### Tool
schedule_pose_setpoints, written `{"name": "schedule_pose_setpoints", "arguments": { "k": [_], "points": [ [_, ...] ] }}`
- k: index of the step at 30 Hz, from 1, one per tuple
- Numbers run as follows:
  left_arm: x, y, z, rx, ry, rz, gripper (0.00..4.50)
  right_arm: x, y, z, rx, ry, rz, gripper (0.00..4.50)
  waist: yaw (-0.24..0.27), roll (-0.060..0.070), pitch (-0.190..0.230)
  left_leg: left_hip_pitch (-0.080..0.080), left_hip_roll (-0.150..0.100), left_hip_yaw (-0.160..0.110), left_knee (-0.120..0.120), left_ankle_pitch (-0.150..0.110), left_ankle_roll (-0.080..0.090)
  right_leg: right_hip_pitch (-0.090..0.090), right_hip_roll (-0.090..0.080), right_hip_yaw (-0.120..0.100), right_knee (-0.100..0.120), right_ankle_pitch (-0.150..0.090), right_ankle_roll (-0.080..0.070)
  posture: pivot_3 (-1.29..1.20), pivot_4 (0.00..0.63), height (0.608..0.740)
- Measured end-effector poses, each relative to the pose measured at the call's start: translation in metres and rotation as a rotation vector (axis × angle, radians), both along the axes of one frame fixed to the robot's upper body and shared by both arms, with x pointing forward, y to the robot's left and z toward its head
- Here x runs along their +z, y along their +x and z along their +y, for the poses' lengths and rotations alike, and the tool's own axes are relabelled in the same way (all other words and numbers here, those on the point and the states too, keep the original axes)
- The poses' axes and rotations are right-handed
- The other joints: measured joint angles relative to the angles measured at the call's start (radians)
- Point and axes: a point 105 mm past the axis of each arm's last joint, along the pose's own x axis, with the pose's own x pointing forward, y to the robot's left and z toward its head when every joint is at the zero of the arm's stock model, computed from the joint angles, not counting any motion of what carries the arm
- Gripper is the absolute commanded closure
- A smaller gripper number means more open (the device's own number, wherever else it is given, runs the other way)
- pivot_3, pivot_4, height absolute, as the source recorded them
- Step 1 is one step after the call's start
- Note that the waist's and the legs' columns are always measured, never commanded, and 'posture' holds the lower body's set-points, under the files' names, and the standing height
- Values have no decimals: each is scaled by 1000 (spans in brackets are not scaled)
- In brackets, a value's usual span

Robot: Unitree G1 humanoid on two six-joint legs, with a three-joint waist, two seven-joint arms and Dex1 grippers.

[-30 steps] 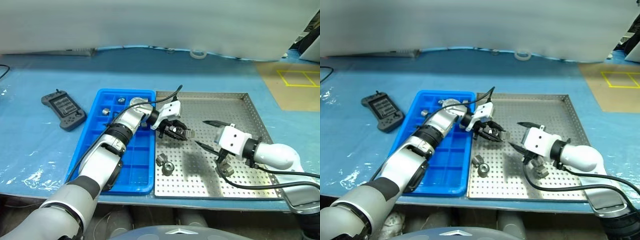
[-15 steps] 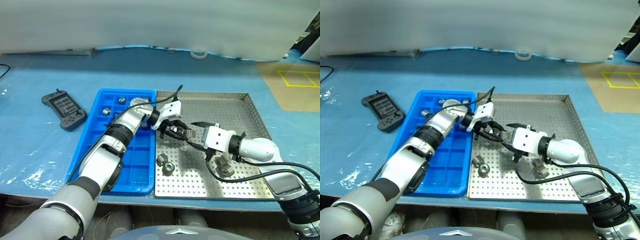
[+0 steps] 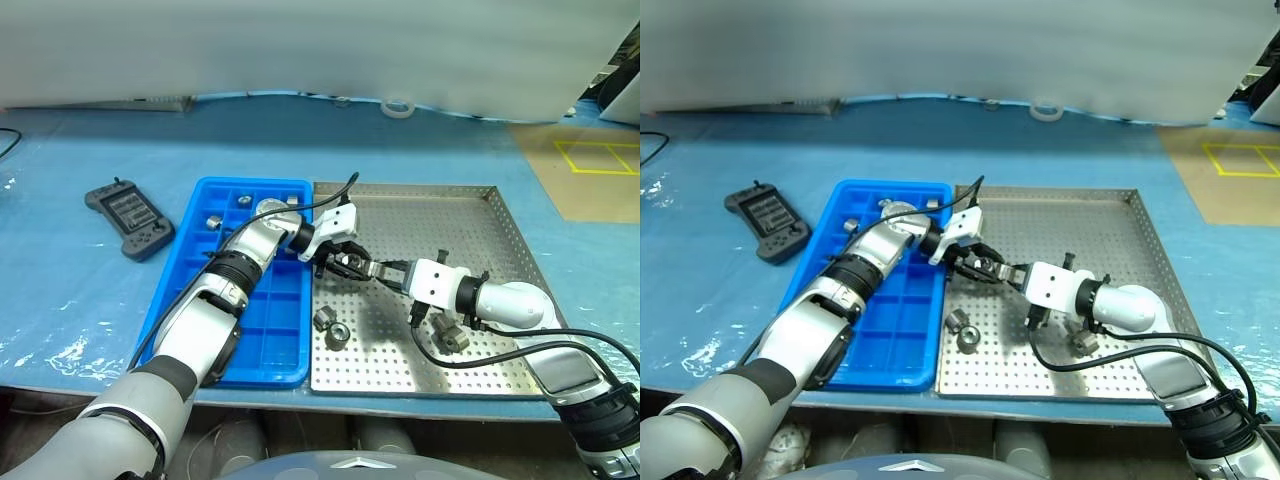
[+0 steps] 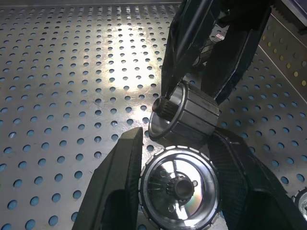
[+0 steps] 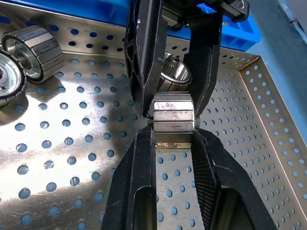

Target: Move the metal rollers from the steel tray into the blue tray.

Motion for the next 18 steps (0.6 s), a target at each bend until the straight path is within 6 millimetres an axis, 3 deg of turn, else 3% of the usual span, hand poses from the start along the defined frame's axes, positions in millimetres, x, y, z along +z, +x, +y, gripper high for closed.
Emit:
{"name": "schedule_pose_setpoints", "arguments": {
  "k": [18],
  "points": [
    [2,2,-3,21,-14,-16,2755,1,0,-7,-48,23,-20,3854,3,0,0,-2,0,0,1,0,1,-1,0,0,0,0,0,-346,150,740]
  ]
}}
